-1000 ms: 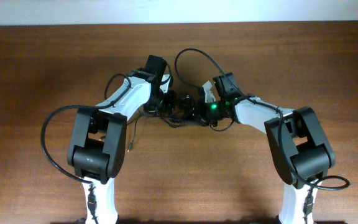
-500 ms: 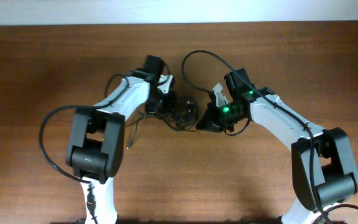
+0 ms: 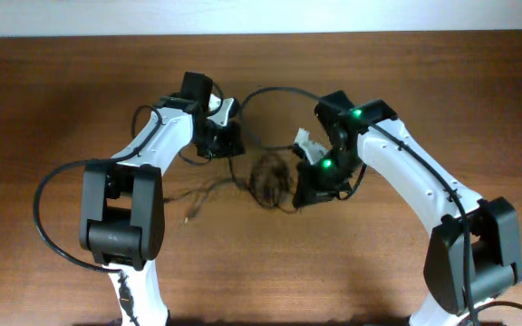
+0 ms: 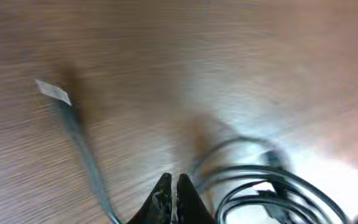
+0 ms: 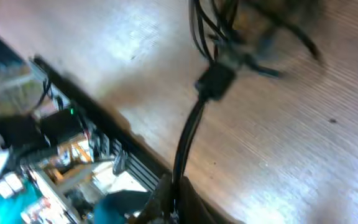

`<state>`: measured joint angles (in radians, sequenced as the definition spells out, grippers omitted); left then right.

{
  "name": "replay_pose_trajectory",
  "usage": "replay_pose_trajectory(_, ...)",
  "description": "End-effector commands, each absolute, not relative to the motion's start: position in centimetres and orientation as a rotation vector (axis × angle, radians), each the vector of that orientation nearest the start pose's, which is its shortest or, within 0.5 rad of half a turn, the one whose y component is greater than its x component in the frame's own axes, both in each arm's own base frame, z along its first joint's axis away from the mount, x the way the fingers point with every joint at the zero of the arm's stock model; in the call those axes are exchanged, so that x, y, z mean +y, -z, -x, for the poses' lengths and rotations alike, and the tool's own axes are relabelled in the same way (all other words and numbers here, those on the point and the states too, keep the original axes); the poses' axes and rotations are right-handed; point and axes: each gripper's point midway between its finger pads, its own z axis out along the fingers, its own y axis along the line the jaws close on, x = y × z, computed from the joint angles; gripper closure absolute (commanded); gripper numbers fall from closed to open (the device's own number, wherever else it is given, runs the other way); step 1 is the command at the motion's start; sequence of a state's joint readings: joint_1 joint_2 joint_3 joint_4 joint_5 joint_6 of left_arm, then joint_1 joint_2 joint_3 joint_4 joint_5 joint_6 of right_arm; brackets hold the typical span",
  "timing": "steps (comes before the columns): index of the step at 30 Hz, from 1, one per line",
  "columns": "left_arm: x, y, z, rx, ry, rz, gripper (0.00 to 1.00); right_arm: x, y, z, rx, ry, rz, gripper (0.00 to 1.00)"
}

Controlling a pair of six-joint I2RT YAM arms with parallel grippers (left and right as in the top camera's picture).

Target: Untangle cables

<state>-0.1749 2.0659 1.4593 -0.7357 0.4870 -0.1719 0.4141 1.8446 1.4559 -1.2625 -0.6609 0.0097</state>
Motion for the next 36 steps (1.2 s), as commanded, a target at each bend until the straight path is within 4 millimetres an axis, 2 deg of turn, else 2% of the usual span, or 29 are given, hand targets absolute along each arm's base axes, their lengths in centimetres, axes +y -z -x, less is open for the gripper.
replay_pose_trajectory(1, -13.9, -4.0, -41.6, 2.909, 0.648, 0.036, 0.88, 24.9, -14.0, -24.4, 2.903, -1.272, 0.914, 0.96)
replay_pose_trajectory(5, -14.3, -4.0, -41.5, 2.911, 0.648, 0.02, 0.86, 24.9, -13.8, -25.0, 2.911, -1.252, 0.869, 0.96)
replay_pose_trajectory(8, -14.3, -4.0, -41.5, 2.911, 0.648, 0.02, 0.8, 23.8, -12.1, -27.1, 3.044, -1.021, 0.612, 0.96)
replay_pose_trajectory(11, -14.3, -4.0, -41.5, 2.91, 0.647, 0.019, 0.8, 25.3, -12.3, -28.8, 2.999, -1.033, 0.503, 0.96)
replay_pose_trajectory(13, -14.3, -4.0, -41.5, 2.91, 0.647, 0.019, 0.8, 26.3, -12.3, -27.7, 3.002, -1.039, 0.562, 0.96)
replay_pose_trajectory(16, -14.3, -4.0, -41.5, 2.909, 0.646, 0.019, 0.8, 28.9, -12.2, -25.0, 2.966, -1.025, 0.799, 0.96)
replay_pose_trajectory(17, -14.3, -4.0, -41.5, 2.909, 0.642, 0.019, 0.8, 29.4, -12.1, -24.3, 2.966, -1.007, 0.842, 0.91)
replay_pose_trajectory(18, -14.3, -4.0, -41.5, 2.909, 0.642, 0.019, 0.8, 29.6, -11.8, -23.8, 2.975, -0.963, 0.874, 0.76)
replay_pose_trajectory(19, -14.3, -4.0, -41.5, 2.909, 0.642, 0.019, 0.8, 29.4, -11.5, -23.4, 2.989, -0.91, 0.893, 0.7)
replay_pose_trajectory(20, -14.3, -4.0, -41.5, 2.909, 0.642, 0.019, 0.8, 29.0, -11.1, -23.0, 3.013, -0.847, 0.909, 0.58)
replay_pose_trajectory(21, -14.3, -4.0, -41.5, 2.909, 0.642, 0.019, 0.8, 28.5, -10.8, -23.0, 3.032, -0.782, 0.91, 0.4)
replay_pose_trajectory(22, -14.3, -4.0, -41.5, 2.909, 0.642, 0.02, 0.8, 28.0, -10.5, -23.3, 3.045, -0.736, 0.888, 0.36)
replay_pose_trajectory(24, -14.3, -4.0, -41.5, 2.909, 0.642, 0.019, 0.8, 27.5, -10.4, -23.8, 3.046, -0.699, 0.87, 0.34)
replay_pose_trajectory(27, -14.3, -4.0, -41.5, 2.909, 0.642, 0.019, 0.8, 23.6, -9.2, -27.1, 3.11, -0.386, 0.54, 0.33)
replay_pose_trajectory(29, -14.3, -4.0, -41.5, 2.909, 0.642, 0.019, 0.8, 19.4, -8.6, -29.3, 3.123, -0.103, 0.197, 0.33)
replay_pose_trajectory(31, -14.3, -4.0, -41.5, 2.91, 0.643, 0.019, 0.79, 17.8, -8.2, -29.4, 3.158, -0.053, 0.047, 0.33)
replay_pose_trajectory(33, -14.3, -4.0, -41.5, 2.909, 0.641, 0.001, 0.76, 17.9, -7.1, -27.9, 3.229, -0.104, -0.062, 0.33)
replay_pose_trajectory(36, -14.3, -4.0, -41.4, 2.913, 0.64, 0.0, 0.76, 20.0, -6.0, -25.4, 3.318, -0.275, -0.062, 0.33)
